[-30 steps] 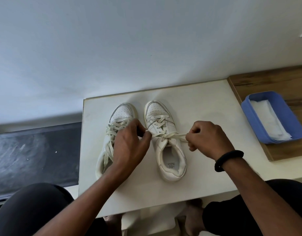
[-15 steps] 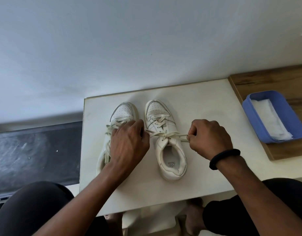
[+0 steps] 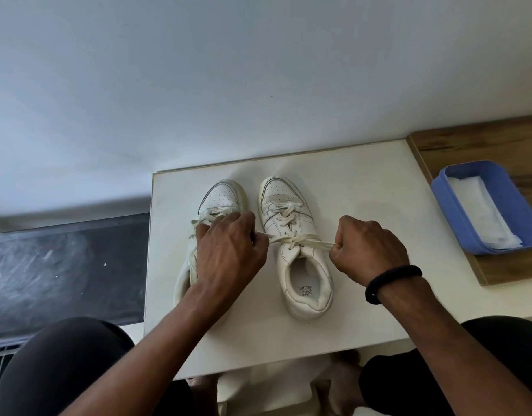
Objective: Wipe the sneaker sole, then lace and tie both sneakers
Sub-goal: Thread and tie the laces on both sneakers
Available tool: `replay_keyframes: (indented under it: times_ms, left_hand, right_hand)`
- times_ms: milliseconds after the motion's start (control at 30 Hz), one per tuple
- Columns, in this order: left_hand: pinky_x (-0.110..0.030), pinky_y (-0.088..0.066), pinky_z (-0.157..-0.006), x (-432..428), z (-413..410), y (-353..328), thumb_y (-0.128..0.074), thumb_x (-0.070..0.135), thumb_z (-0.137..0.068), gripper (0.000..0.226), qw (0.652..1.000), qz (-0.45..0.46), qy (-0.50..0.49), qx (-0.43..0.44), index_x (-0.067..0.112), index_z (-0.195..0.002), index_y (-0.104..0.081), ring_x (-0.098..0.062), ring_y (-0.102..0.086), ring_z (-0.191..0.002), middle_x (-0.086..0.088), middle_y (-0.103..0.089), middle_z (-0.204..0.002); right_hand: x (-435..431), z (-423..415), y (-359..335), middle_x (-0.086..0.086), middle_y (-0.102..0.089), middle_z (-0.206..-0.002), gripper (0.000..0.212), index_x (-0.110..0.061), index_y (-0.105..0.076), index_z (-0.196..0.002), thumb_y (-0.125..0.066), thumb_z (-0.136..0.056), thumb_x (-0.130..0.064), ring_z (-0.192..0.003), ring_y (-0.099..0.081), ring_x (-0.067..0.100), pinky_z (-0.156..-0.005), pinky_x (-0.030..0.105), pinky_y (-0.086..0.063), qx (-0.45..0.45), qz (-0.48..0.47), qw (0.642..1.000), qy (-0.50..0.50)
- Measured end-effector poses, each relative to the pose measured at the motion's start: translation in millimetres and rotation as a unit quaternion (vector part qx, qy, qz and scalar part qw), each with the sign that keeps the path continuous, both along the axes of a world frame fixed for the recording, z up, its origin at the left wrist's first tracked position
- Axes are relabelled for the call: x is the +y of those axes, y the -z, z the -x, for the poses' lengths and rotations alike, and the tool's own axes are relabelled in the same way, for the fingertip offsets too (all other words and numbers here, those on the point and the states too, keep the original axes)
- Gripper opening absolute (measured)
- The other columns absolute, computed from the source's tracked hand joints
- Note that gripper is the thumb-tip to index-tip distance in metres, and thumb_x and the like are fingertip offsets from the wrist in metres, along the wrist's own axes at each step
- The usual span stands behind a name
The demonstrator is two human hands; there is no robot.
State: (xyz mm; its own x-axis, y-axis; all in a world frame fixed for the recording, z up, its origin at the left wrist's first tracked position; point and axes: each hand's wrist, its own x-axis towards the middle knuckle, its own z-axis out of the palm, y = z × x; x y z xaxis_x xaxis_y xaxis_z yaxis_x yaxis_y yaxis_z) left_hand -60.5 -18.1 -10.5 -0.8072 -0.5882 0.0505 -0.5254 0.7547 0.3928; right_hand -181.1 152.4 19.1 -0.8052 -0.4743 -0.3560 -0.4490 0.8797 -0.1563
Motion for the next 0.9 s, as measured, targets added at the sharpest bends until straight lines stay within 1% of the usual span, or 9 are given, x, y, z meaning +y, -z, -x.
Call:
replay_keyframes:
  times_ms: [233, 333, 467, 533, 567, 600, 667, 800, 900]
  left_hand:
    - [-0.040, -0.032, -0.078, -1.2, -0.6, 2.5, -0.058, 0.023, -0.085, 0.024, 0.999, 0.027, 0.008, -0.026, 0.019, -0.067, -0.042, -0.022, -0.046, -0.066, 0.006, -0.047, -0.065]
    - [-0.040, -0.032, -0.080, -2.7, -3.1, 2.8, -0.057, 0.026, -0.089, 0.024, 0.999, 0.035, 0.028, -0.031, 0.020, -0.070, -0.044, -0.024, -0.053, -0.071, 0.006, -0.052, -0.068]
    - [-0.042, -0.035, -0.092, -20.8, -2.1, -15.8, -0.045, 0.054, -0.104, 0.032, 0.987, -0.009, 0.103, -0.127, 0.029, -0.085, -0.052, -0.024, -0.067, -0.091, 0.006, -0.069, -0.082]
    - [-0.038, -0.041, -0.093, -36.5, -4.1, -32.7, -0.044, 0.060, -0.101, 0.033, 0.973, -0.075, 0.143, -0.165, 0.032, -0.089, -0.057, -0.017, -0.066, -0.085, 0.010, -0.068, -0.076]
    - [-0.035, -0.045, -0.087, -43.8, -7.3, -40.6, -0.049, 0.058, -0.100, 0.033, 0.965, -0.119, 0.159, -0.169, 0.030, -0.089, -0.061, -0.010, -0.064, -0.077, 0.012, -0.066, -0.071]
    - [-0.031, -0.047, -0.079, -50.7, -12.2, -47.2, -0.055, 0.055, -0.099, 0.029, 0.959, -0.160, 0.168, -0.165, 0.030, -0.088, -0.065, -0.003, -0.061, -0.068, 0.012, -0.066, -0.067]
    - [-0.024, -0.048, -0.067, -64.3, -24.1, -57.3, -0.063, 0.047, -0.097, 0.020, 0.955, -0.192, 0.171, -0.145, 0.032, -0.084, -0.069, -0.003, -0.063, -0.064, 0.011, -0.068, -0.065]
    - [-0.026, -0.050, -0.065, -89.4, -44.1, -72.0, -0.068, 0.047, -0.091, 0.019, 0.968, -0.203, 0.132, -0.071, 0.031, -0.081, -0.074, -0.007, -0.064, -0.063, 0.012, -0.069, -0.066]
    - [-0.024, -0.048, -0.060, -105.9, -54.2, -75.9, -0.067, 0.053, -0.082, 0.028, 0.966, -0.242, 0.088, -0.029, 0.026, -0.083, -0.075, -0.006, -0.056, -0.055, 0.005, -0.067, -0.064]
  right_hand:
    - [-1.9, -4.7, 3.5, 0.002, -0.064, -0.102, 0.014, -0.020, -0.053, -0.106, -0.052, -0.092, -0.018, -0.086, -0.062, 0.029, -0.070, 0.032, -0.043, 0.002, 0.018, 1.000, -0.017]
    - [-3.1, -4.6, 11.0, 0.002, -0.066, -0.104, 0.016, -0.020, -0.055, -0.107, -0.052, -0.091, -0.019, -0.091, -0.065, 0.029, -0.074, 0.034, -0.046, 0.006, 0.010, 0.999, -0.046]
    - [7.5, 13.3, 5.1, -0.003, -0.072, -0.090, 0.002, -0.026, -0.067, -0.088, -0.065, -0.088, -0.027, -0.084, -0.070, 0.020, -0.079, 0.036, -0.057, -0.146, 0.046, 0.988, 0.035]
    - [14.3, 24.3, -1.6, -0.002, -0.074, -0.081, 0.006, -0.025, -0.071, -0.082, -0.069, -0.087, -0.023, -0.075, -0.072, 0.014, -0.077, 0.035, -0.060, -0.182, 0.077, 0.979, 0.058]
    - [16.6, 28.9, -4.2, -0.002, -0.075, -0.079, 0.008, -0.025, -0.072, -0.081, -0.069, -0.087, -0.020, -0.073, -0.073, 0.013, -0.076, 0.034, -0.060, -0.182, 0.092, 0.977, 0.066]
    - [18.0, 32.5, -6.2, -0.002, -0.075, -0.078, 0.010, -0.024, -0.073, -0.080, -0.069, -0.087, -0.018, -0.073, -0.073, 0.012, -0.075, 0.033, -0.060, -0.177, 0.106, 0.976, 0.075]
    - [17.5, 36.5, -7.0, -0.004, -0.074, -0.080, 0.013, -0.024, -0.073, -0.080, -0.066, -0.089, -0.017, -0.077, -0.072, 0.015, -0.076, 0.034, -0.059, -0.144, 0.128, 0.977, 0.093]
    - [6.9, 31.9, -7.0, -0.009, -0.070, -0.081, 0.013, -0.024, -0.070, -0.081, -0.065, -0.092, -0.018, -0.079, -0.065, 0.012, -0.072, 0.028, -0.051, -0.026, 0.196, 0.975, 0.098]
    - [-3.4, 23.7, -10.6, -0.012, -0.069, -0.079, 0.008, -0.023, -0.071, -0.085, -0.067, -0.092, -0.021, -0.076, -0.064, 0.006, -0.066, 0.022, -0.047, -0.007, 0.259, 0.963, 0.077]
